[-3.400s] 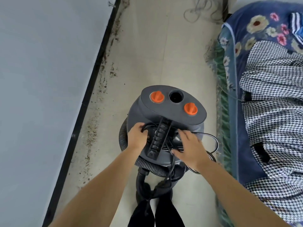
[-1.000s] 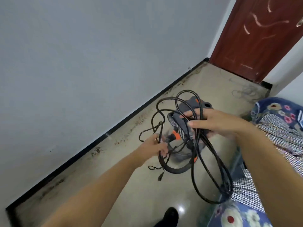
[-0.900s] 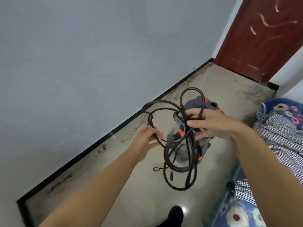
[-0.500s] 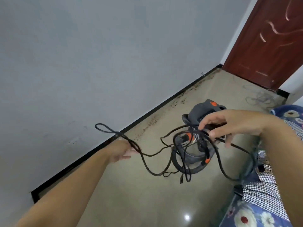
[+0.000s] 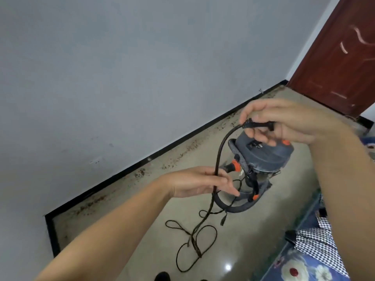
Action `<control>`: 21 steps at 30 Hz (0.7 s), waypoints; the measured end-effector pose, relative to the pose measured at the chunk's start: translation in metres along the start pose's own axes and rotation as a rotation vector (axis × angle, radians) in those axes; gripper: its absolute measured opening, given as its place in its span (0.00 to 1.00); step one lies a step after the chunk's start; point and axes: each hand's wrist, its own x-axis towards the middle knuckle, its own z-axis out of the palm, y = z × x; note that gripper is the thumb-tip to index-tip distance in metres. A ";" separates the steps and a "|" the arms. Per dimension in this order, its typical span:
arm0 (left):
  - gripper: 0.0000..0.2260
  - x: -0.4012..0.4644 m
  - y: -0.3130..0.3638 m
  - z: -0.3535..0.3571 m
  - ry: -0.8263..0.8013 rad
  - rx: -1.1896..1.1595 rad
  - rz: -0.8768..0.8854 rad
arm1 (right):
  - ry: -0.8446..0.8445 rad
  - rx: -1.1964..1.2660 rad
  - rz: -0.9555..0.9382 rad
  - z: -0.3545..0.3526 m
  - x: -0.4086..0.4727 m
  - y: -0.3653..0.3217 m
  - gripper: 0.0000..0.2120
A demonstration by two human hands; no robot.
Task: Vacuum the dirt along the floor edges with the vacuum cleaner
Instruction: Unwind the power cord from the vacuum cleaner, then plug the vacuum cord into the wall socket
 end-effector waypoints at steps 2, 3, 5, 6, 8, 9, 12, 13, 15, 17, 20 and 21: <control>0.12 -0.004 -0.009 0.003 0.236 -0.145 0.023 | 0.015 0.299 -0.076 0.000 0.006 0.023 0.08; 0.12 -0.008 -0.018 0.000 0.341 -0.254 0.045 | 0.000 0.483 -0.134 0.001 0.010 0.037 0.10; 0.10 -0.019 -0.033 -0.003 0.391 -0.411 0.108 | 0.015 0.782 -0.199 0.005 0.023 0.061 0.13; 0.10 -0.024 -0.039 -0.004 0.399 -0.417 0.122 | 0.076 0.868 -0.185 0.010 0.034 0.071 0.11; 0.11 -0.028 -0.050 0.001 0.442 -0.311 0.067 | 0.286 0.873 -0.097 0.023 0.061 0.079 0.10; 0.11 -0.027 -0.056 0.005 0.471 -0.244 0.013 | 0.361 0.807 -0.038 0.032 0.075 0.080 0.12; 0.12 -0.025 -0.082 0.015 0.559 -0.061 -0.141 | 0.302 0.671 0.149 0.068 0.115 0.078 0.19; 0.13 -0.025 -0.090 0.017 0.593 -0.001 -0.183 | 0.247 0.682 0.211 0.081 0.124 0.075 0.21; 0.13 -0.037 -0.110 0.014 0.736 0.127 -0.251 | 0.111 0.637 0.317 0.117 0.141 0.070 0.21; 0.12 -0.061 -0.127 0.003 0.855 0.220 -0.311 | 0.018 0.492 0.342 0.149 0.158 0.067 0.19; 0.09 -0.097 -0.145 -0.020 0.932 0.210 -0.389 | -0.074 0.333 0.365 0.192 0.184 0.068 0.20; 0.07 -0.106 -0.150 -0.029 0.944 0.212 -0.413 | -0.093 0.319 0.380 0.205 0.195 0.069 0.20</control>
